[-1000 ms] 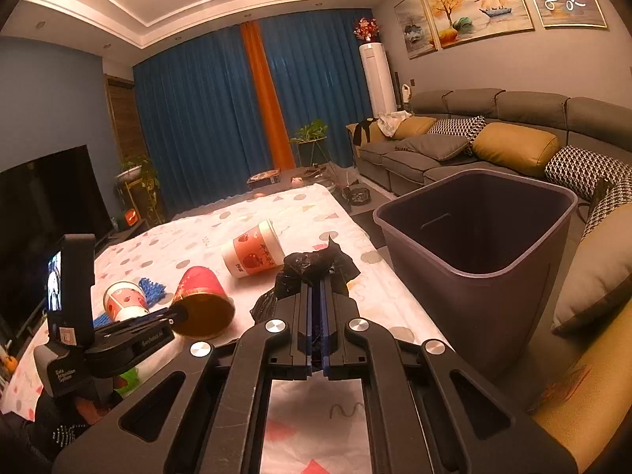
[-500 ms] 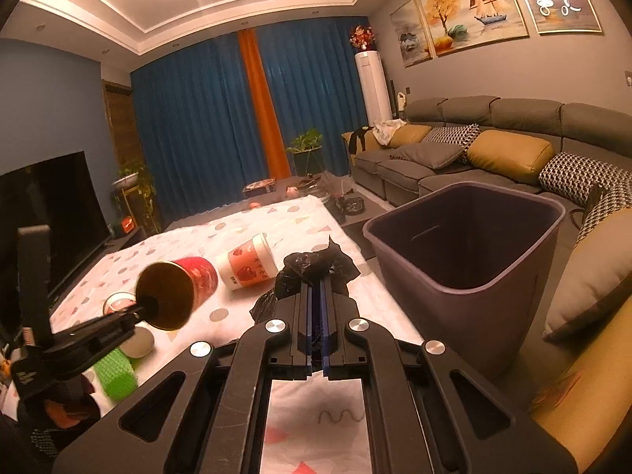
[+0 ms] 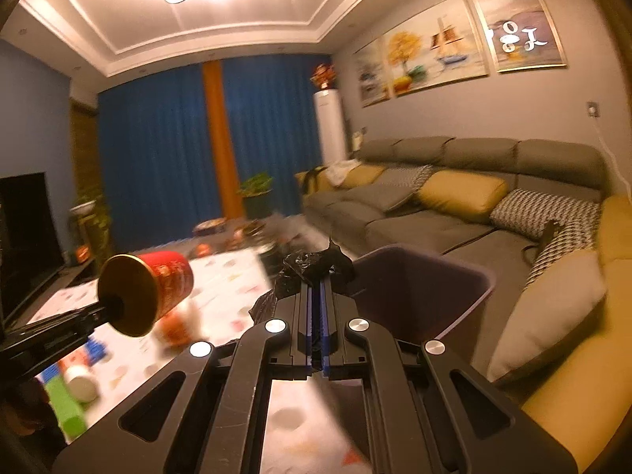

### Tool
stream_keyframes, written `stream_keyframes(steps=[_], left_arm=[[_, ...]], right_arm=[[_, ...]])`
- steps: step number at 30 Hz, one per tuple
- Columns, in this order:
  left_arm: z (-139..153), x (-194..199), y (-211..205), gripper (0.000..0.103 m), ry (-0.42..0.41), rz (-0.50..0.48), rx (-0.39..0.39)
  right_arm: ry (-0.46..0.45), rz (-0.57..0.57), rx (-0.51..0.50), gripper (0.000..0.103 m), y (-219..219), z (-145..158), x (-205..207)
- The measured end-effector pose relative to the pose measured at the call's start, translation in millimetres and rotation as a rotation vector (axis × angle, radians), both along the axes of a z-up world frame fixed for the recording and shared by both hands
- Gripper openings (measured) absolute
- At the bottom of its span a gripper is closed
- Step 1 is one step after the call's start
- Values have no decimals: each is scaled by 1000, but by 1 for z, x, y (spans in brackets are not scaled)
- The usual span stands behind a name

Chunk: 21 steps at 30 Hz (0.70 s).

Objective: Collect trash
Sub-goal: 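Carry the red cup and black bag to the grey bin and open both tools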

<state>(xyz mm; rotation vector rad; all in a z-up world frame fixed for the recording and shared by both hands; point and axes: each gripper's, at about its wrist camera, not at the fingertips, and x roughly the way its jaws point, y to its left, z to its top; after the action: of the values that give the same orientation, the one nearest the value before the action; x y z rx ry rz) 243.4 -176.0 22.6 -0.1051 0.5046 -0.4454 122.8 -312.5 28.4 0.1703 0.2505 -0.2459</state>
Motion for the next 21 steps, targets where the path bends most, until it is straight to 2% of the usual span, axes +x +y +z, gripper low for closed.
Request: stream_keyframes(steps=[4,10,21], left_arm=[[6,11,-33,3,-14,-56,6],[3,29,-78,3,-8,-138,14],[-13,51,-115,3,18,-184,36]], right_arm=[[-7,-53,-15,4,-23,3,9],[10,-86,-12,4,-47,-8,22],[58,-105,7,4,-68,-31,39]])
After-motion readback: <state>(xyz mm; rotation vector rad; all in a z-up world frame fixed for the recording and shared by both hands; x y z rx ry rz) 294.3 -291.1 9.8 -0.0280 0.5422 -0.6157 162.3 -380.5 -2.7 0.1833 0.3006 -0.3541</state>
